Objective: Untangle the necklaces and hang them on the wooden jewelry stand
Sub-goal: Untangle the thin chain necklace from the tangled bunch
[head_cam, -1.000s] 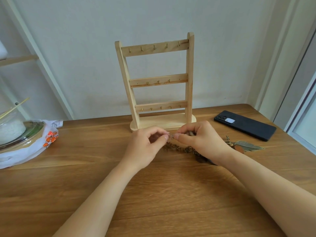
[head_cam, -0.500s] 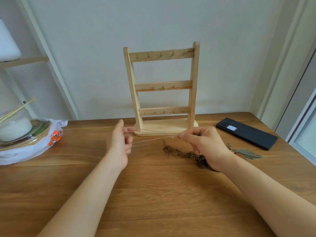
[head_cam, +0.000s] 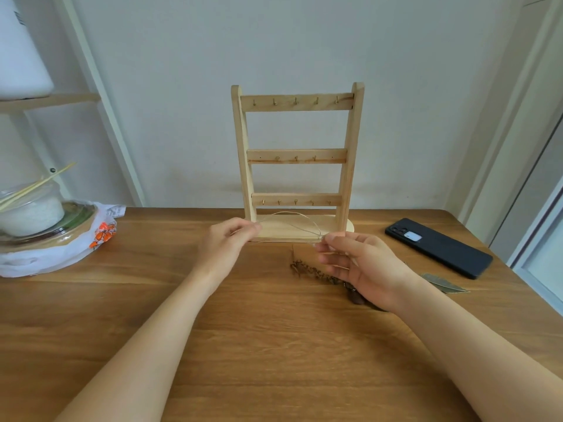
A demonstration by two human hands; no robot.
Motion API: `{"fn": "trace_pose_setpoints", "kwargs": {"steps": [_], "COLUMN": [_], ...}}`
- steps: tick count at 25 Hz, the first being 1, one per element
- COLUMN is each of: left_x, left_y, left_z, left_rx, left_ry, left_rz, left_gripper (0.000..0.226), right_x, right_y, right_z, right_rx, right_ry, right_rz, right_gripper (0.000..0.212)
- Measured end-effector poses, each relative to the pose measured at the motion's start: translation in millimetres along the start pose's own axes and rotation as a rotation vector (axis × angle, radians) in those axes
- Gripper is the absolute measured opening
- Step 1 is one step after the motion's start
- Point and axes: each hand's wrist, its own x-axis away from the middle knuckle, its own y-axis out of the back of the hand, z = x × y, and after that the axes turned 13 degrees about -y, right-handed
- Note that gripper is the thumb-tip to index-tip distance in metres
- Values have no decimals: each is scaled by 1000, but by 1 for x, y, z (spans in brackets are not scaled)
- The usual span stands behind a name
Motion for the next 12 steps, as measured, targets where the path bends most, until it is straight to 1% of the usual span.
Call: {"fn": "trace_pose_setpoints", "kwargs": {"steps": [1, 3, 4, 6, 8, 9, 10, 11, 12], "left_x": [0, 2, 5, 13, 18, 19, 20, 20, 21], "left_y": [0, -2, -5, -12, -18, -22, -27, -31, -33], "left_z": [2, -1, -7, -18, -27, -30, -33, -35, -38], "left_rx": [13, 20, 54, 203, 339, 355, 311, 198, 34], "left_ry": [-28, -120, -159, -226, -232, -219, -201, -192, -206], "left_rz": [76, 168, 191, 239, 308, 323, 317, 290, 253], "left_gripper": [29, 45, 49, 50, 41, 32, 22, 13, 7], "right_x": [0, 1, 2, 3, 4, 5, 5, 5, 6], "right_y": [-1, -2, -3, -4, -7, -8, -9, -10, -11], "right_z": [0, 0, -1, -2, -4, -4, -4, -4, -5], "right_rx": [14, 30, 43, 76, 95, 109, 127, 152, 179], "right_ry": [8, 21, 25, 36, 47, 55, 62, 71, 82], "right_rz": [-8, -30, -37, -41, -25, -20, -20, -25, -30], "right_gripper": [10, 7, 5, 1, 5, 7, 8, 7, 6]}}
